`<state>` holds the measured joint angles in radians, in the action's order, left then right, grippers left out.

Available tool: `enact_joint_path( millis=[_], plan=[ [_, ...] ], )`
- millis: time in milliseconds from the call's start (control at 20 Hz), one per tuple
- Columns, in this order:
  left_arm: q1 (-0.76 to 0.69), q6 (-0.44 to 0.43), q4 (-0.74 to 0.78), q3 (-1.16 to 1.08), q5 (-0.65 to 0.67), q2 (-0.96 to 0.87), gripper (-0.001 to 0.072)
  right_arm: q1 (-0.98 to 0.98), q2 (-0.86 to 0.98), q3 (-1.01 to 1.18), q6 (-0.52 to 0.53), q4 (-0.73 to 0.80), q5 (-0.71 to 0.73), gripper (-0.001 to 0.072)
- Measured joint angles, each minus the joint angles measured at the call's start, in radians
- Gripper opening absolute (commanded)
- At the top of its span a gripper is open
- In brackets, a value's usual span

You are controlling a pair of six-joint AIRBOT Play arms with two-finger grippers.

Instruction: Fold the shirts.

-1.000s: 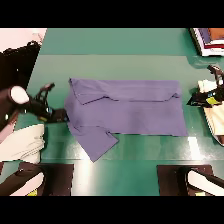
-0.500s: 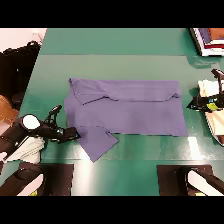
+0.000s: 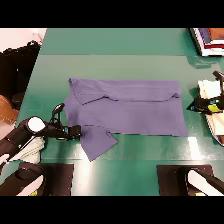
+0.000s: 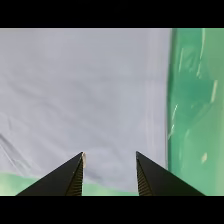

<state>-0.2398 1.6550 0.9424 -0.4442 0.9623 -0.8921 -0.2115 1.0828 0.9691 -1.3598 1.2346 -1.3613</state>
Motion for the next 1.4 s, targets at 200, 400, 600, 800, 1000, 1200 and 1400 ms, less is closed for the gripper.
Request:
enact_joint_path(
  millis=[200, 400, 600, 800, 1000, 1200, 1400],
  plan=[
    [-0.003, -0.036, -0.006, -0.053, 0.046, 0.001, 0.0021, -0.143, 0.000, -0.118, 0.000, -0.001, -0.044, 0.0550],
    [-0.003, -0.052, -0.010, -0.074, 0.044, 0.001, 0.0021, -0.254, 0.000, -0.262, 0.000, -0.008, -0.037, 0.0457],
    [-0.003, -0.056, -0.010, -0.079, 0.032, 0.001, 0.0021, -0.291, 0.005, -0.343, 0.000, -0.032, 0.017, 0.0440],
    [-0.003, -0.059, -0.008, -0.080, 0.020, 0.001, 0.0020, -0.301, 0.049, -0.367, 0.037, -0.123, 0.073, 0.0032],
    [-0.003, -0.063, 0.023, -0.087, 0.044, 0.006, 0.0018, -0.302, 0.064, -0.374, 0.112, -0.208, 0.092, 0.0015],
    [-0.003, -0.037, 0.079, -0.099, 0.127, 0.091, 0.0018, -0.303, -0.038, -0.375, 0.142, -0.199, 0.066, 0.0015],
    [-0.003, 0.040, 0.143, -0.103, 0.290, 0.268, 0.0019, -0.303, -0.196, -0.362, 0.152, -0.139, -0.046, 0.0015]
  ],
)
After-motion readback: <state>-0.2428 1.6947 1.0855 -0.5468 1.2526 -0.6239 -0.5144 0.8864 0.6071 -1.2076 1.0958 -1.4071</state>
